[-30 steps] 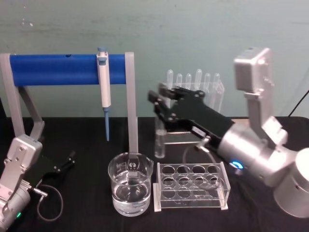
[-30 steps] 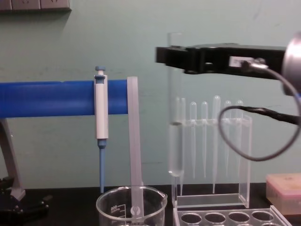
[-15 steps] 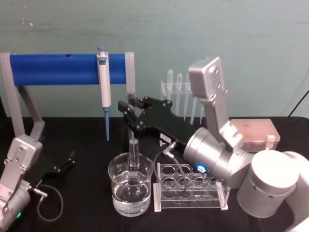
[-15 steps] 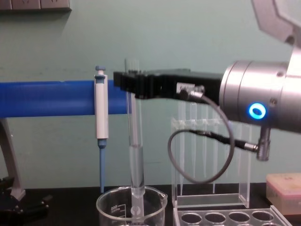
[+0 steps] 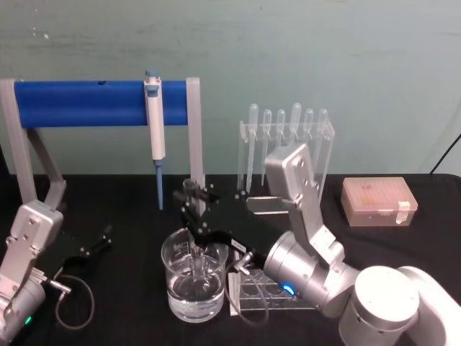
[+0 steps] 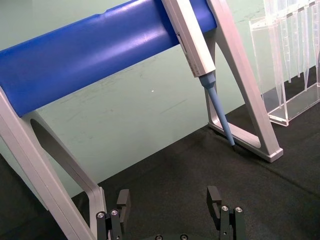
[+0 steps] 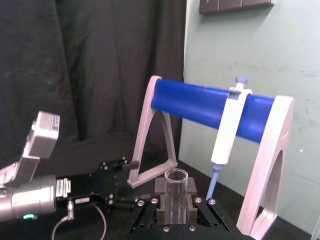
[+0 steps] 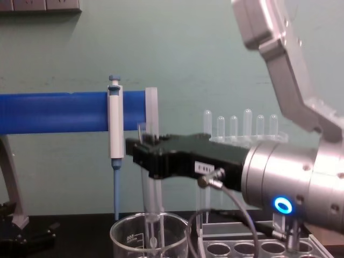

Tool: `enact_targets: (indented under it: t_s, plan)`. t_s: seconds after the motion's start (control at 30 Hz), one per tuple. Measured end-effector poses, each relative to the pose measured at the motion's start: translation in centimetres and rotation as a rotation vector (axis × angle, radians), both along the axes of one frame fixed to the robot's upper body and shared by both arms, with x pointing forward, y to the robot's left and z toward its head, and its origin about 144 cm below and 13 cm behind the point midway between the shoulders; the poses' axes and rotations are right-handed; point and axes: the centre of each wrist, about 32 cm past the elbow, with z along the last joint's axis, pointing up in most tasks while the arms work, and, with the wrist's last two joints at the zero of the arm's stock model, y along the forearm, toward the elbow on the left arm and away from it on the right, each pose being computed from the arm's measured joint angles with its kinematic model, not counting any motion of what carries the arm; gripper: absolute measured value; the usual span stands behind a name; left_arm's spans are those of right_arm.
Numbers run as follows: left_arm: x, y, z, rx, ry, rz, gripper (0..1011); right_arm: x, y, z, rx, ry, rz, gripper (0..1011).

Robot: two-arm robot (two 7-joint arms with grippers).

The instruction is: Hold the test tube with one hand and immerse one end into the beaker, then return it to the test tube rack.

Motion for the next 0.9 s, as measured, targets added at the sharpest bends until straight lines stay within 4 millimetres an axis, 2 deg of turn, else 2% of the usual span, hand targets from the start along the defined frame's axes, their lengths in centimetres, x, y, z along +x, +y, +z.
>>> enact_targets:
  t_s: [0.33,0.9]
  plan:
    - [0.0,0.0,0.0,0.000,0.000,0.000,1000,-0.1,0.2,-1.8,0.000,0.017,-0.009,230]
    - [0.0,0.0,0.0,0.000,0.000,0.000,1000,-0.2,0.2,-2.3,0.008,0.023,-0.014,230]
